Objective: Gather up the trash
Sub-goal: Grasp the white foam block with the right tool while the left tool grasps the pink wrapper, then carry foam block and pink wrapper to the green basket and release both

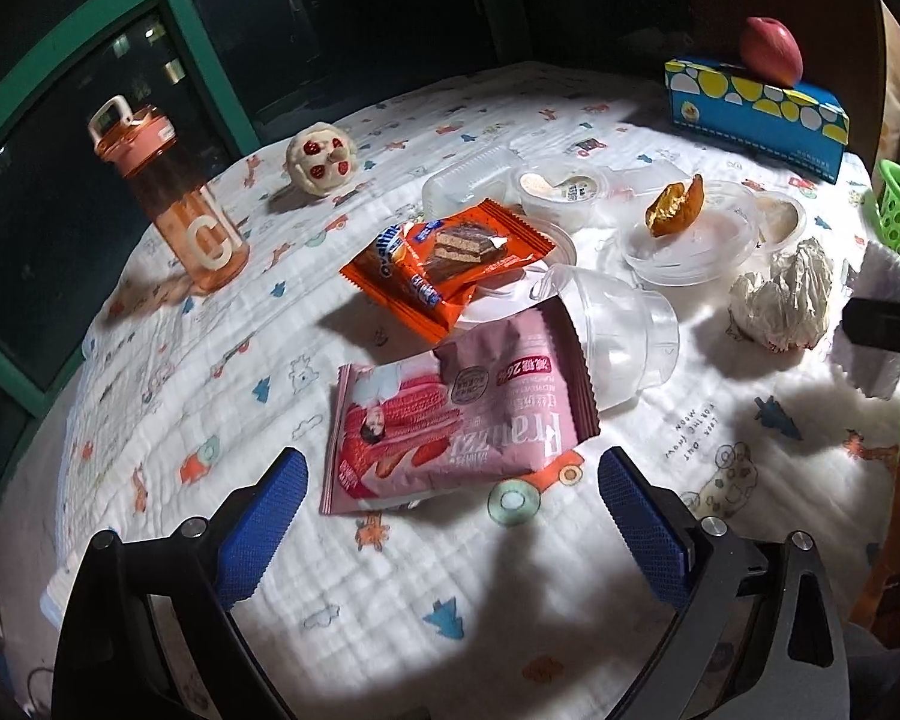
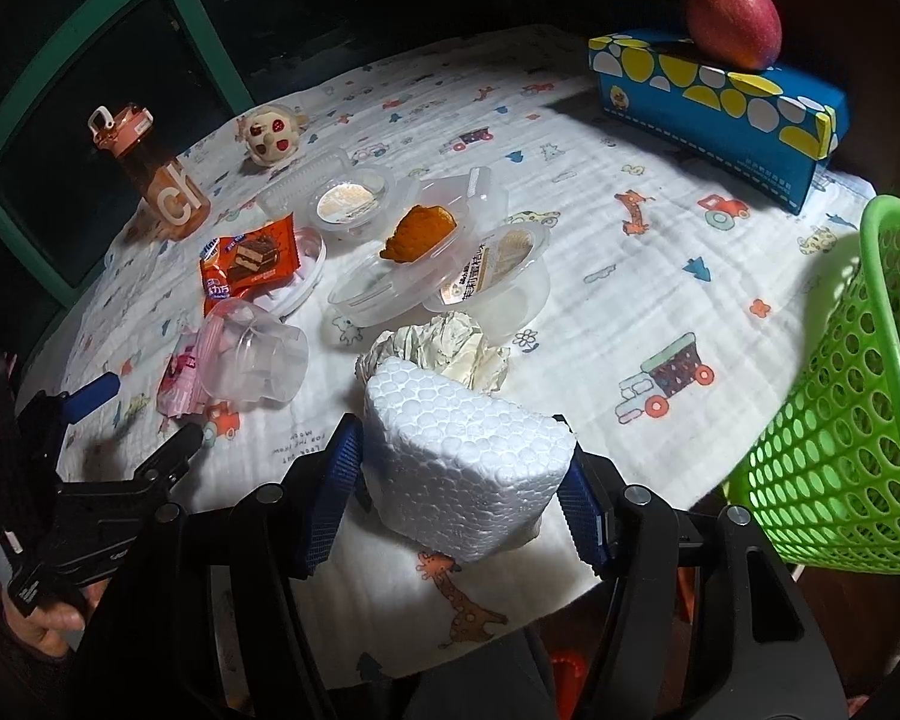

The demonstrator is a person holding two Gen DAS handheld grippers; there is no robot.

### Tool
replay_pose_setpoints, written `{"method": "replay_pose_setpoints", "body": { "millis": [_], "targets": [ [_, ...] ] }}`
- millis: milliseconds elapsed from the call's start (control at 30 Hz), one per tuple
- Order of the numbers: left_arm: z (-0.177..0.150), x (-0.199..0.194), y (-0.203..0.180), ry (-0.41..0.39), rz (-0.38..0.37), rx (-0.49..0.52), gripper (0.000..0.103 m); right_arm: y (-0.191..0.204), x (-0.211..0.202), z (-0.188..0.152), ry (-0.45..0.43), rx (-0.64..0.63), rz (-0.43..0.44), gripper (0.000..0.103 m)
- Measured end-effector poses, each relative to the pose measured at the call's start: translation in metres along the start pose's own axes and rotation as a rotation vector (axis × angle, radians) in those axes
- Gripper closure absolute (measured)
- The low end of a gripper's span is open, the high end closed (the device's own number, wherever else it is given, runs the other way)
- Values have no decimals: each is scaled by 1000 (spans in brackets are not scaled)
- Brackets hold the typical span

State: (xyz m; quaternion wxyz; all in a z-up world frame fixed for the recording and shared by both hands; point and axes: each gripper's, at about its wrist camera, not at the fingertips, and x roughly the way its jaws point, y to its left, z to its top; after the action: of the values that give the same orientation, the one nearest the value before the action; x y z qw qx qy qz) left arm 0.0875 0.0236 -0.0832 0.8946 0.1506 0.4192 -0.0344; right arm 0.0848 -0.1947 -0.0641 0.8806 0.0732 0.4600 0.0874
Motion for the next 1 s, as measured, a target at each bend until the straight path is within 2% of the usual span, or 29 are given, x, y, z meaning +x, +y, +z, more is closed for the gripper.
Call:
{"method": "replay_pose_setpoints", "body": {
  "millis": [33, 133, 200, 367, 467, 667, 833, 1000],
  "targets": [
    [2, 3, -1, -1, -10, 9, 20, -1, -3, 0, -5, -1, 0, 41],
    [4, 7, -3, -13, -26, 18, 28, -3, -11, 0, -16, -1, -1, 41],
    [5, 9, -3, -18, -50, 19, 37, -5, -16, 0, -25, 0, -3, 41],
    [6, 5, -1, -39, -131, -6, 69, -10, -28, -1, -45, 4, -7, 41],
    [6, -1, 4, -53, -169, -32, 80, -13, -34, -3, -53, 3, -12, 41],
    [6, -21, 23, -89, -210, -104, 90, -24, -48, -6, -77, 12, -20, 41],
    [14, -45, 36, -122, -255, -163, 93, -42, -60, -7, -97, 33, -44, 41],
    [31, -72, 33, -163, -314, -170, 93, -70, -77, -7, -124, 61, -85, 41]
  ]
}}
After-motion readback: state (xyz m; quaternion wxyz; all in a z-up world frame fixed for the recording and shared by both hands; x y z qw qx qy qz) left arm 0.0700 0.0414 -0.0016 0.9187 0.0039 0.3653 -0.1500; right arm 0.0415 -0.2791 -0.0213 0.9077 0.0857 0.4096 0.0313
